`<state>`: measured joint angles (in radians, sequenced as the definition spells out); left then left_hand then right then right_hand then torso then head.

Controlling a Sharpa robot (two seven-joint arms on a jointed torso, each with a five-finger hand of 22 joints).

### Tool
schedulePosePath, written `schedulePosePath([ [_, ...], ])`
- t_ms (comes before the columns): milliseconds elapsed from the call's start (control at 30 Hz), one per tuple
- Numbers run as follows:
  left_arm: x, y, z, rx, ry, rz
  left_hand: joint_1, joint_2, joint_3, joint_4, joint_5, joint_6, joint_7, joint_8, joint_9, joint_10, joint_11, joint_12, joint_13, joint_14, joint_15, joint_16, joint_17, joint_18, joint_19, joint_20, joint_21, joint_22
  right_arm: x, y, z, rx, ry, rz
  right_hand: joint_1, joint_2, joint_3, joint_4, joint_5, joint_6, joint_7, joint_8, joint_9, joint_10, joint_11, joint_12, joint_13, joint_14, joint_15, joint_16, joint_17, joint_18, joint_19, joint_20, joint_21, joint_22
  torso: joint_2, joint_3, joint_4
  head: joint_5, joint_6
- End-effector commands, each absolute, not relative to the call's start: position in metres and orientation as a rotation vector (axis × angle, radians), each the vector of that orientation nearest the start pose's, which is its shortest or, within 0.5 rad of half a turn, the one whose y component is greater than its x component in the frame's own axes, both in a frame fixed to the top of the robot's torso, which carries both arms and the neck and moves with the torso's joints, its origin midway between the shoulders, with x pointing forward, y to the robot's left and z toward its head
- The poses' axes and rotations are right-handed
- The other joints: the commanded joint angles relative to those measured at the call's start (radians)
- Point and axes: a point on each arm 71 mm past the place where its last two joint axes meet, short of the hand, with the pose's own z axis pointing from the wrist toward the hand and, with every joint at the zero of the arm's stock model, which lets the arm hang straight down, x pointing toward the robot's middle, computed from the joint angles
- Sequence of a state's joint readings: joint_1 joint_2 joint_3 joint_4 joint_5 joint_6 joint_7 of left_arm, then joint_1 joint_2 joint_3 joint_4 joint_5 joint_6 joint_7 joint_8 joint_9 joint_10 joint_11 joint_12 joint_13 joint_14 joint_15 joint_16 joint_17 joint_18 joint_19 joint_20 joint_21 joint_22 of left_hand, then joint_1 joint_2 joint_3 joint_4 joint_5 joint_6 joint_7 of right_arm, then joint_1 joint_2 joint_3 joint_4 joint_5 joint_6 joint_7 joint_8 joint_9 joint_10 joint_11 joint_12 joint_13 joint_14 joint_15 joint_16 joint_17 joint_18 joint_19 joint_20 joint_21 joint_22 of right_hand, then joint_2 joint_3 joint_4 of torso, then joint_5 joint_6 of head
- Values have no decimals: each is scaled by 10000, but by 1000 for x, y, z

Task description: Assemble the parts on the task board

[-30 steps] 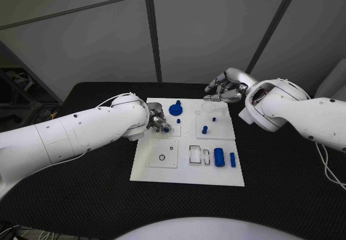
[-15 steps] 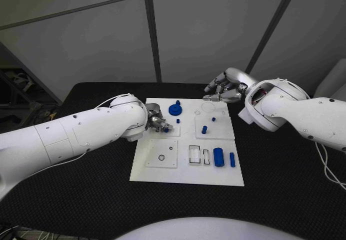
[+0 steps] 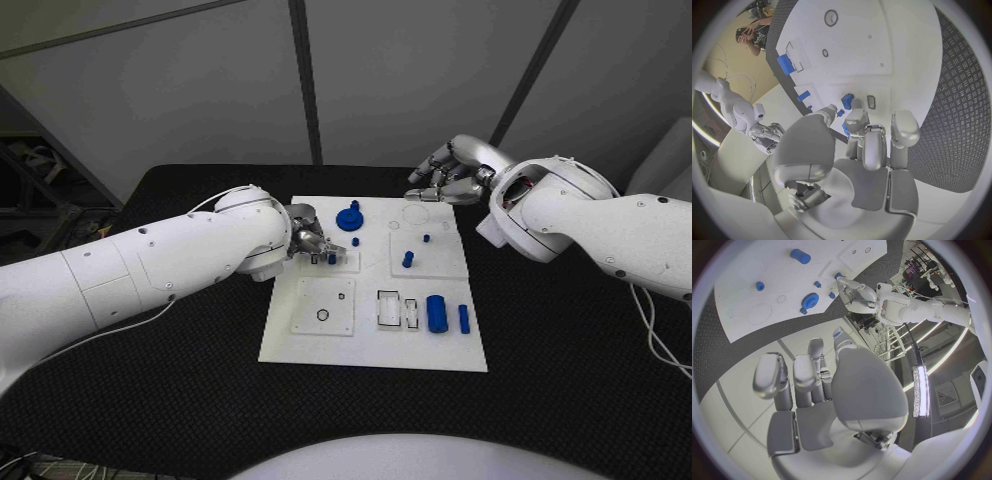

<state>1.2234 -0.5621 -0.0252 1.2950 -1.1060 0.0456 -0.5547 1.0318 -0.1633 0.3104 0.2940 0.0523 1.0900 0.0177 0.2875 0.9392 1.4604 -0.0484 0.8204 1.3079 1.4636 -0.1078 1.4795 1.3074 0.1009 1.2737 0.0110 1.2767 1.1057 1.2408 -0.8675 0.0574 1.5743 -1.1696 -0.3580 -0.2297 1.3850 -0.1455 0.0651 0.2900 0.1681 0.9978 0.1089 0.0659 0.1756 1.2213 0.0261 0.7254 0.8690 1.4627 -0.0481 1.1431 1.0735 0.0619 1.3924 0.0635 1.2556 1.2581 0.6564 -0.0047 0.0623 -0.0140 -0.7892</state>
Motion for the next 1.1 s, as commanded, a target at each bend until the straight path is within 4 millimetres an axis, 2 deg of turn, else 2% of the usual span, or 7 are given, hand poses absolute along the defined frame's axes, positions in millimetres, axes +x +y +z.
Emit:
schedulePosePath([
  [33,522,138,-211,-2251,22089,-4507,4,-66,-122,1,-37,75,21,-63,21,536,31,-61,241,785,38,17,1384,31,36,-9,-21,15,499,-208,-127,2334,16113,7442,-219,-15,-58,19,23,-106,4,-17,18,-163,6,-272,-243,-100,16,-212,-177,220,-122,7,-203,-171,3,-1,-3,8,8],
  [167,524,139,-201,-2586,22037,-4931,-108,-127,-380,7,-36,78,24,-90,45,532,31,-81,257,784,48,14,1379,35,28,-1,-43,3,500,-209,-127,2379,16069,7452,-390,-36,-84,29,28,-125,7,-12,30,-200,11,-373,-367,-105,21,-311,-238,236,-147,13,-308,-250,3,-13,11,-13,6],
  [367,531,149,-182,-2914,22013,-5054,93,254,-1301,-84,-38,-221,106,-337,57,449,84,-337,261,767,100,-31,1321,64,-76,42,-193,-139,501,-210,-128,2419,16056,7438,-447,-41,-88,28,29,-129,8,-10,35,-218,13,-422,-424,-106,21,-356,-270,243,-156,15,-350,-283,13,4,9,-3,26],
  [533,552,165,-163,-3130,21919,-4570,897,509,-1605,-138,-53,-976,437,-1232,-737,396,337,-563,256,763,306,-41,1307,85,-190,202,-364,-291,502,-210,-128,2438,16067,7412,-451,-37,-84,26,31,-129,7,-9,36,-223,12,-435,-438,-107,21,-367,-278,243,-157,15,-357,-287,13,12,14,49,58],
  [700,572,179,-157,-3406,21900,-3994,1219,561,-1919,-129,-18,-862,499,-1506,-1252,323,395,-908,194,731,372,-122,1201,133,-291,289,-509,-428,502,-209,-128,2453,16075,7432,-490,-17,-71,27,-6,-126,5,-4,44,-219,11,-441,-463,-94,21,-372,-264,244,-149,15,-372,-293,33,25,-28,39,119],
  [833,581,186,-158,-3363,21853,-3626,1261,521,-2130,-88,-31,-771,507,-1575,-1441,236,414,-1382,66,696,387,-213,1083,173,-404,317,-650,-586,502,-208,-128,2456,16074,7461,-523,-11,-68,28,-39,-126,5,-3,48,-217,11,-446,-481,-89,20,-391,-273,243,-143,15,-381,-296,83,14,-58,36,149],
  [1100,591,190,-164,-3213,21910,-3123,1318,576,-2255,-78,-34,-640,492,-1579,-1554,221,405,-1454,48,696,386,-217,1081,180,-408,326,-679,-593,501,-207,-127,2476,16025,7494,-479,20,-13,7,14,-122,0,0,60,-236,4,-482,-538,-82,16,-442,-299,252,-148,13,-438,-337,175,17,-66,42,120],
])
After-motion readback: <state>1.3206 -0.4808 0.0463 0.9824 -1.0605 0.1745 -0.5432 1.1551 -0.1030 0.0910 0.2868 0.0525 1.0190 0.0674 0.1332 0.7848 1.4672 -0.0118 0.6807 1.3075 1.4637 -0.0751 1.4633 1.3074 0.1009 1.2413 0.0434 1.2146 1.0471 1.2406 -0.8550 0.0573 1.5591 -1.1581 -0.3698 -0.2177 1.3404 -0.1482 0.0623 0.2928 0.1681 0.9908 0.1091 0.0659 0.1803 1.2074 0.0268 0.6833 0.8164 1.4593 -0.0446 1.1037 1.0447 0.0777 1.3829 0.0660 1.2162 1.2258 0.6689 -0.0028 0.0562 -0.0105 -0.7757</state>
